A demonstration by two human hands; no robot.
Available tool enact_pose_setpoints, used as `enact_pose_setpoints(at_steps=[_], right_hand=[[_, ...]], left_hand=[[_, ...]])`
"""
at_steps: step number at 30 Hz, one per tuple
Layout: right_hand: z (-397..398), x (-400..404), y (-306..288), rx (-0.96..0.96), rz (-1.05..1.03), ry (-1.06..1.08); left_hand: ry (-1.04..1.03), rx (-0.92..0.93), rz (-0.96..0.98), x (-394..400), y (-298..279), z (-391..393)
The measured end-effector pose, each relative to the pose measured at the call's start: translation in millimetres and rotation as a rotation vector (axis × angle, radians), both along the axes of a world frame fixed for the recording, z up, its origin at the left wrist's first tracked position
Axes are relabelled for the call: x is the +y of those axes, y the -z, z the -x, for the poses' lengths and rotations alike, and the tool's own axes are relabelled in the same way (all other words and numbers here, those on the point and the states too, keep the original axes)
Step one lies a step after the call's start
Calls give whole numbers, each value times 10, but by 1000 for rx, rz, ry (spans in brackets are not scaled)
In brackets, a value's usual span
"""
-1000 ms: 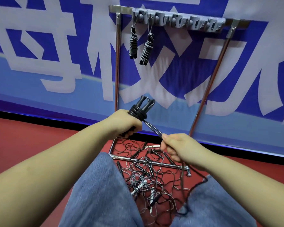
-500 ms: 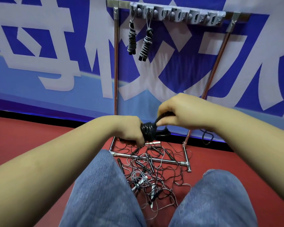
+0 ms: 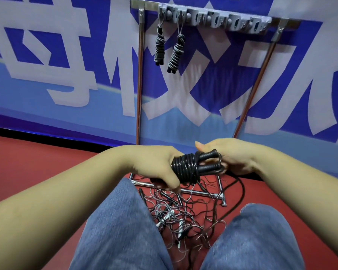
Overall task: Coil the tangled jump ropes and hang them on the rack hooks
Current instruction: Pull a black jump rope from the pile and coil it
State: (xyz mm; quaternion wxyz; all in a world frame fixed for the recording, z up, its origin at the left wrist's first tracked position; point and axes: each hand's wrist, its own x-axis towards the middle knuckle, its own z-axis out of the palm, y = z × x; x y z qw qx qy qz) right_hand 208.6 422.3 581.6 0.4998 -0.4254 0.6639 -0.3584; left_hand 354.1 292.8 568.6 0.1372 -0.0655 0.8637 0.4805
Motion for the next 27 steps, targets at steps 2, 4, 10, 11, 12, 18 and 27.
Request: enact_pose_setpoints(at_steps=[2, 4, 10, 11, 12, 18, 27], right_hand=[[-96, -16, 81, -168, 56, 93], [-189, -30, 163, -250, 162, 239], [-283, -157, 416, 265, 407, 535], [-284, -146, 438, 285, 427, 548], [-298, -117, 433, 304, 433, 543], [-331, 101, 378, 197, 309, 324], [-283, 167, 81, 806, -66, 128]], left_hand=[[4, 11, -75, 7, 13, 12], [-20, 27, -167, 27, 38, 25], [-72, 54, -360, 77, 130, 62], [-80, 48, -399, 67, 131, 54], [-95, 41, -438, 56, 128, 45], [-391, 104, -511, -123, 173, 53], [-609, 103, -77, -111, 254, 146]])
